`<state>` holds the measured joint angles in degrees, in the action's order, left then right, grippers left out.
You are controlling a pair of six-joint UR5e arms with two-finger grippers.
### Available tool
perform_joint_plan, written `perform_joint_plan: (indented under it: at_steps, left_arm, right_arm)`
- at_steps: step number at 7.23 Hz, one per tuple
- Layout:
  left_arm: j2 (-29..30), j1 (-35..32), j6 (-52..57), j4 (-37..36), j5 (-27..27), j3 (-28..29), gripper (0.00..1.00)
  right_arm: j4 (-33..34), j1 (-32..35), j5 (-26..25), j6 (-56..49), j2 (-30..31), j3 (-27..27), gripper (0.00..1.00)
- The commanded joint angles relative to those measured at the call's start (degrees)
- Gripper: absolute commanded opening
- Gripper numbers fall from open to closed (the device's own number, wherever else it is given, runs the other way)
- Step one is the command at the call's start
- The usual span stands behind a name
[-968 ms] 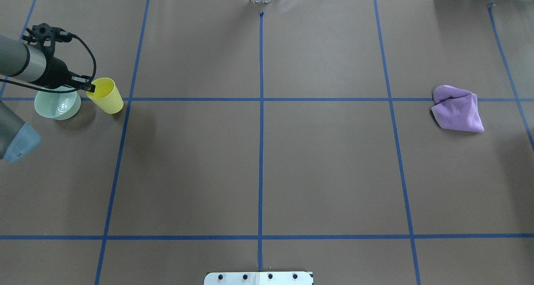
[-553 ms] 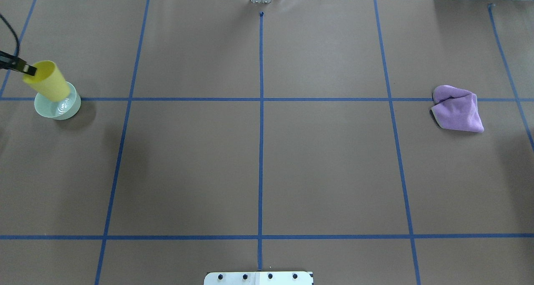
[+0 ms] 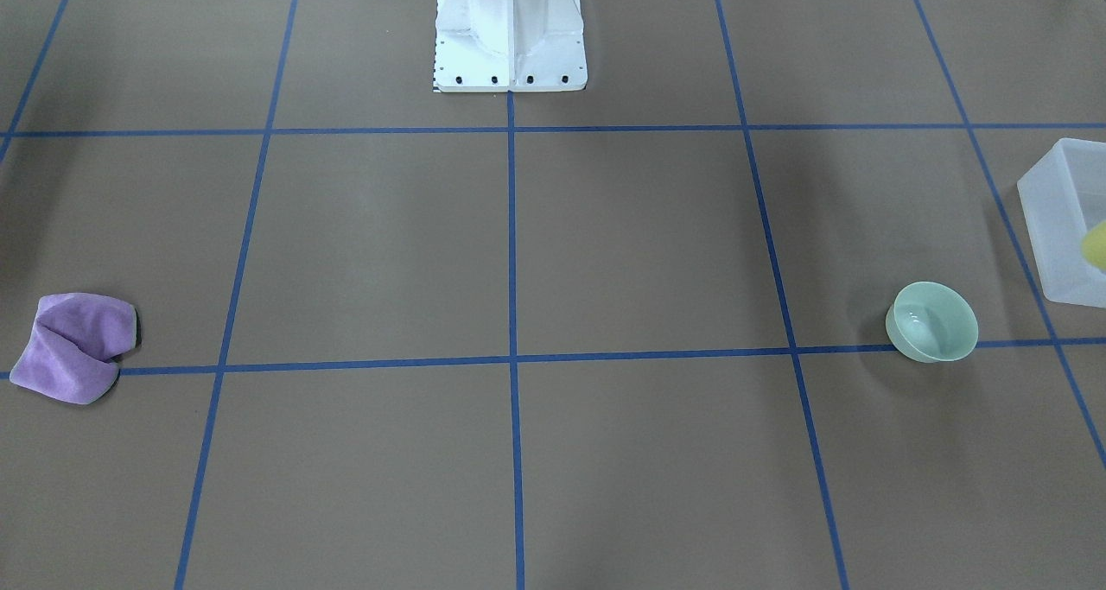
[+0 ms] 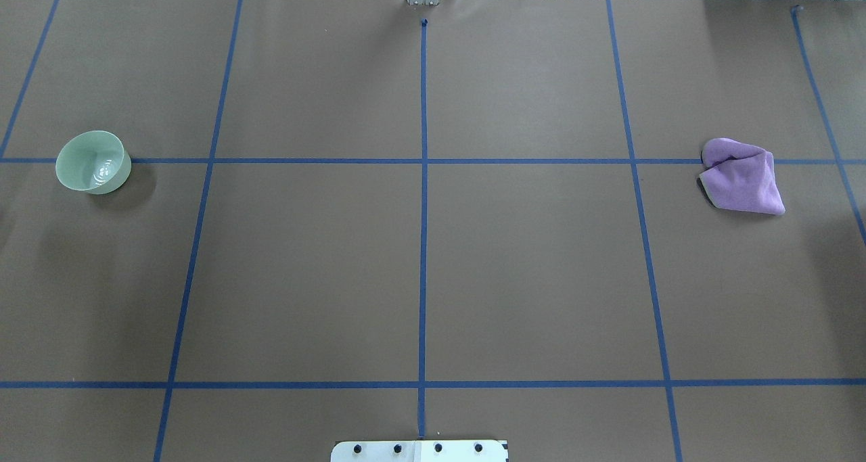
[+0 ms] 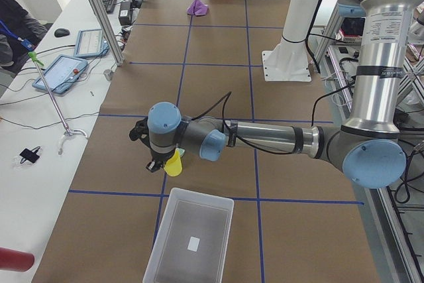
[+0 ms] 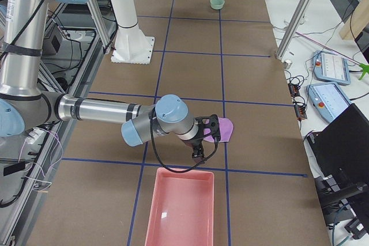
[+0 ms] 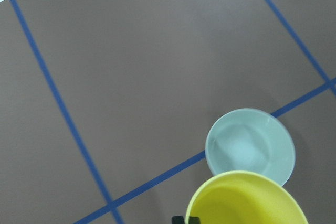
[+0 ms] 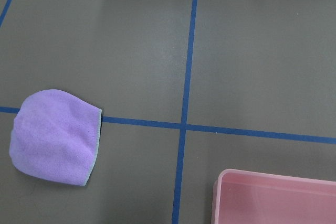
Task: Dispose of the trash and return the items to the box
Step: 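Carry the yellow cup with the left gripper and drop it into the clear bin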
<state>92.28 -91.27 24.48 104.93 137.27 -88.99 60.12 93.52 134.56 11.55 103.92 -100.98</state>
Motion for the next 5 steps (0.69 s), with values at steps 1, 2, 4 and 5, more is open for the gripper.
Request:
perform_joint_plan:
  at_steps: [1, 2, 4, 5]
  left_arm:
    - [-2.10, -5.75, 17.31, -1.05, 0.19, 7.22, 0.00]
    - [-3.85, -6.02, 17.96, 2.78, 0.02, 10.04, 0.00]
    - [-3.78, -5.85, 10.91, 17.68, 0.10, 20.04, 0.00]
    - [-3.78, -5.76, 2.24, 25.85, 0.36, 22.78, 0.00]
  right_arm:
    - [0.00, -0.09, 0.00, -0.03, -0.03, 0.09, 1.00]
    - [0.00, -0.09, 0.00, -0.21, -0.03, 0.09, 1.00]
    - [0.00, -0.18, -0.09, -0.21, -0.12, 0.09, 1.00]
    - [0.00, -0.18, -0.09, -0.30, -0.21, 0.09, 1.00]
